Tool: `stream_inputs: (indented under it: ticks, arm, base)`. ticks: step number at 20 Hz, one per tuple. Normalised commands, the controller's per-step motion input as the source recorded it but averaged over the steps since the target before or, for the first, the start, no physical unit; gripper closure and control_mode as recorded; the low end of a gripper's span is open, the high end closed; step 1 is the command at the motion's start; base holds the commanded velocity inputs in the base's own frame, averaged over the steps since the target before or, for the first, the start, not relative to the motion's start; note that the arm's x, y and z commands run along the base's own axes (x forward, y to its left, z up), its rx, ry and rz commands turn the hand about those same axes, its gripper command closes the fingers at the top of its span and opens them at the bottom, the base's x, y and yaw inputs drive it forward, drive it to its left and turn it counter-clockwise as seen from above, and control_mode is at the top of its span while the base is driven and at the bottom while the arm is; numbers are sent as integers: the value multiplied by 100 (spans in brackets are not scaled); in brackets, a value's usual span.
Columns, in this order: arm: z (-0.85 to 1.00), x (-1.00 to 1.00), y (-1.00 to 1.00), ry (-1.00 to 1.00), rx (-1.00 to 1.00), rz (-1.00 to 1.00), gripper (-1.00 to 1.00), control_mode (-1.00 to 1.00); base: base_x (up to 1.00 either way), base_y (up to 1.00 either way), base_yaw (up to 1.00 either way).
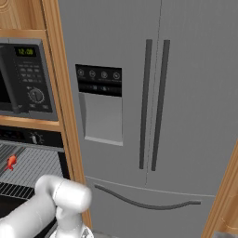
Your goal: Take the fish from the oven and place it on the plate on the counter.
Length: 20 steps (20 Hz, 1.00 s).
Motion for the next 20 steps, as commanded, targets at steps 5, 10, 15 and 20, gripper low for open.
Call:
stream_inputs:
  ticks: [5, 10, 15, 20]
  arm:
    - [0, 43, 21, 16, 0, -34, -100, -100]
    - [-11, 91, 0, 4, 0, -34, -100, -100]
    - [-61, 42, 0, -1, 0, -34, -100, -100]
    - [-56, 16, 14, -4, 0, -16, -100, -100]
  base:
    - [0, 0, 0]
    - [0, 0, 0]
    - [0, 0, 0]
    - [0, 0, 0]
